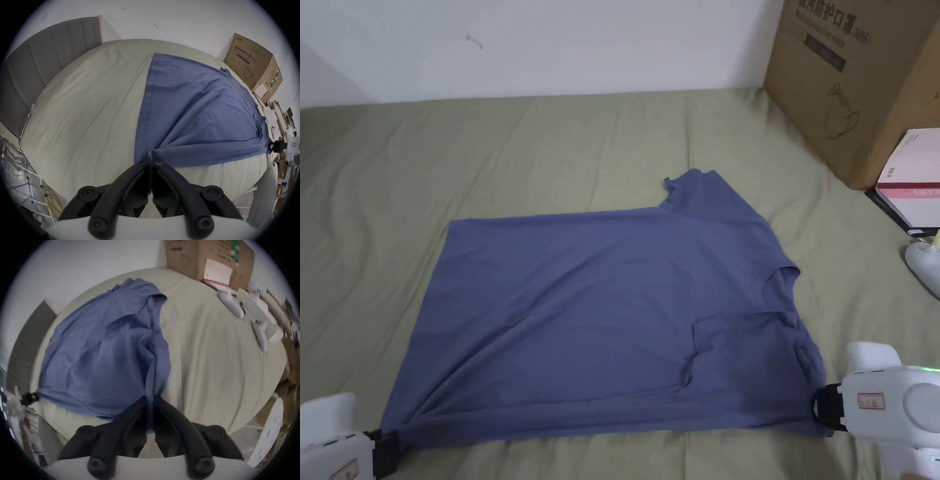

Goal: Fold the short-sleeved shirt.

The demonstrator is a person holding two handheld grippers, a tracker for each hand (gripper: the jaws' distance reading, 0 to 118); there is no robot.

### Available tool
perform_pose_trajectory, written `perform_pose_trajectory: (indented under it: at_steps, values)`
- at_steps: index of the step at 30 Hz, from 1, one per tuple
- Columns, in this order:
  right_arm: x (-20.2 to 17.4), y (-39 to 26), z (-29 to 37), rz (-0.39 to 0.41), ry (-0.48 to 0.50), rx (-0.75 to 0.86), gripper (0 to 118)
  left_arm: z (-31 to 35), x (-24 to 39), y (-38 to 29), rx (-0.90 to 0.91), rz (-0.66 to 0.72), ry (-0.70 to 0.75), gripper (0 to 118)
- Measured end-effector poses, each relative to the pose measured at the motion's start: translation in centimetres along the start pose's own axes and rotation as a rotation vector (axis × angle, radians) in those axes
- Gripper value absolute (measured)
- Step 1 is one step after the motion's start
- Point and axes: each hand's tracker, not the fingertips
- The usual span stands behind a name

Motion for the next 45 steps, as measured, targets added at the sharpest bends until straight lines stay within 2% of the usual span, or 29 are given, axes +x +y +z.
perform_pose_trajectory:
  at_steps: [1, 3, 12, 18, 23, 24, 25, 26, 27, 28, 29, 30, 32, 34, 35, 36, 37, 38, 43, 44, 45]
  values:
    - [0.5, -0.2, 0.7, -0.023, 0.074, 0.02, 6, 0.2, 0.0, 0.1, 0.0, -0.005, -0.001, 2]
    - [0.3, -0.5, 2.1, -0.017, 0.046, 0.055, 6, 0.4, 0.0, 0.1, 0.004, -0.012, 0.005, 2]
    - [-1.3, 1.7, 3.7, 0.067, 0.035, 0.077, 6, 2.1, 0.7, 3.1, 0.017, -0.031, 0.025, 2]
    - [-2.3, 7.4, 4.0, 0.087, 0.014, 0.133, 6, 2.2, 2.2, 9.9, 0.074, -0.083, 0.043, 2]
    - [-3.2, 13.3, 0.6, 0.101, -0.018, 0.113, 6, -2.5, 3.5, 16.0, 0.063, -0.13, 0.06, 2]
    - [-2.7, 10.3, 2.3, 0.096, -0.031, 0.098, 6, -3.5, 4.1, 16.7, 0.049, -0.14, 0.065, 3]
    - [-2.5, 11.4, 1.2, 0.092, -0.038, 0.087, 6, -4.9, 4.6, 17.3, 0.032, -0.158, 0.071, 6]
    - [-2.3, 11.9, 0.4, 0.071, -0.04, 0.086, 6, -5.8, 4.9, 17.6, 0.019, -0.163, 0.086, 17]
    - [-2.0, 11.5, 0.5, 0.056, -0.044, 0.066, 14, -6.4, 5.2, 17.6, 0.0, -0.177, 0.111, 46]
    - [-1.9, 10.7, 1.1, 0.038, -0.066, 0.034, 35, -6.8, 5.3, 17.6, -0.019, -0.179, 0.133, 68]
    - [-1.3, 14.6, -4.0, 0.04, -0.068, 0.037, 64, -6.9, 5.3, 17.5, -0.015, -0.167, 0.127, 83]
    - [-0.5, 16.0, -6.2, 0.047, -0.054, 0.043, 92, -6.7, 5.0, 17.3, -0.009, -0.152, 0.116, 91]
    - [0.1, 15.7, -6.2, 0.051, -0.028, 0.071, 93, -6.2, 4.2, 16.4, -0.006, -0.111, 0.081, 91]
    - [-0.5, 14.1, -2.7, 0.056, -0.021, 0.082, 88, -4.9, 3.6, 15.2, -0.013, -0.078, 0.044, 84]
    - [-0.6, 13.0, -1.4, 0.065, -0.013, 0.105, 74, -4.3, 3.1, 14.7, -0.011, -0.067, 0.009, 69]
    - [-0.4, 12.1, -0.5, 0.073, -0.009, 0.128, 43, -3.3, 2.7, 13.8, 0.001, -0.051, -0.024, 33]
    - [-1.8, 11.1, 0.8, 0.077, -0.015, 0.131, 17, -2.4, 2.4, 12.9, 0.01, -0.034, -0.045, 1]
    - [-2.5, 9.7, 1.9, 0.085, -0.022, 0.137, 5, -1.9, 2.2, 12.0, 0.011, -0.016, -0.057, 0]
    - [-2.7, 5.9, 2.5, 0.11, 0.025, 0.085, 3, -1.4, 1.1, 8.9, -0.005, 0.007, -0.051, 0]
    - [-3.1, 5.0, 2.4, 0.11, 0.018, 0.08, 3, -1.6, 0.9, 8.9, 0.003, 0.01, -0.036, 5]
    - [-2.8, 4.9, 1.9, 0.109, 0.012, 0.075, 3, -2.0, 0.6, 9.0, 0.019, 0.022, -0.005, 29]
